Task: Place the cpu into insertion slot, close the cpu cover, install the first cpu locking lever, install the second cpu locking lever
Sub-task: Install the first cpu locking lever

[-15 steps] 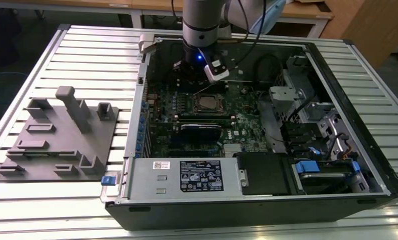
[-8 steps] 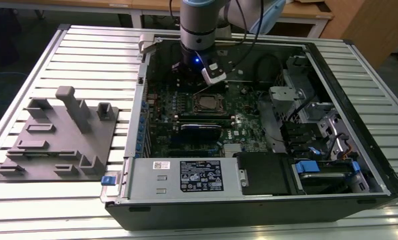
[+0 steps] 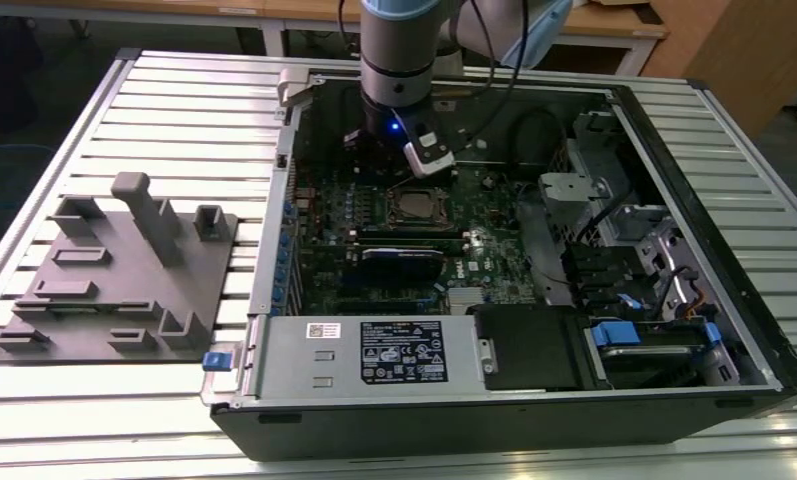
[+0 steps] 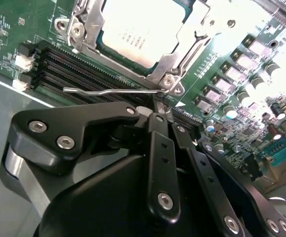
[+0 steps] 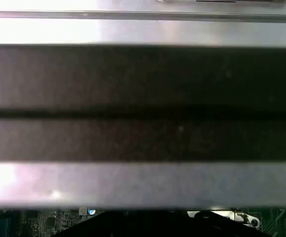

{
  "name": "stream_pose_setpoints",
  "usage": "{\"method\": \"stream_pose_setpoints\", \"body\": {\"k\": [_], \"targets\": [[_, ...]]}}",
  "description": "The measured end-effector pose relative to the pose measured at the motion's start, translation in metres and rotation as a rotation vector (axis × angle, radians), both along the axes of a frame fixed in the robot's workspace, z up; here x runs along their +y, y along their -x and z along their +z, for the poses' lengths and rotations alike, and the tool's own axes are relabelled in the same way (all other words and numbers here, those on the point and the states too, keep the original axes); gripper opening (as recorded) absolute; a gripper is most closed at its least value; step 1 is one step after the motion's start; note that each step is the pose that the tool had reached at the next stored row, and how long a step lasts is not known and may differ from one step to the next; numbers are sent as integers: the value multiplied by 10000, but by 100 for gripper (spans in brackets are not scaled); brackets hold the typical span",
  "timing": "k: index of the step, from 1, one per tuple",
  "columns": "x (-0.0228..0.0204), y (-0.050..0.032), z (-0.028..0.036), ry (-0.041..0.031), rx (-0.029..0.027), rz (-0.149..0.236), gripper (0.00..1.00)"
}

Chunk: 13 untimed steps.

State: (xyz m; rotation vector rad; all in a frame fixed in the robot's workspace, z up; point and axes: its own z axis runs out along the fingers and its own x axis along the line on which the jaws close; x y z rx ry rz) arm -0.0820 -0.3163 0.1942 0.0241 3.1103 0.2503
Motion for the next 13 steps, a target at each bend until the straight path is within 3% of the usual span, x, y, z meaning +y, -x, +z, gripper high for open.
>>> {"method": "stream_pose_setpoints", "body": {"k": [6, 9, 13], "targets": [[-32, 0, 0, 0, 0, -1, 11], [-33, 0, 4, -63, 1, 0, 11], [-55, 0, 3, -79, 0, 0, 11]]}}
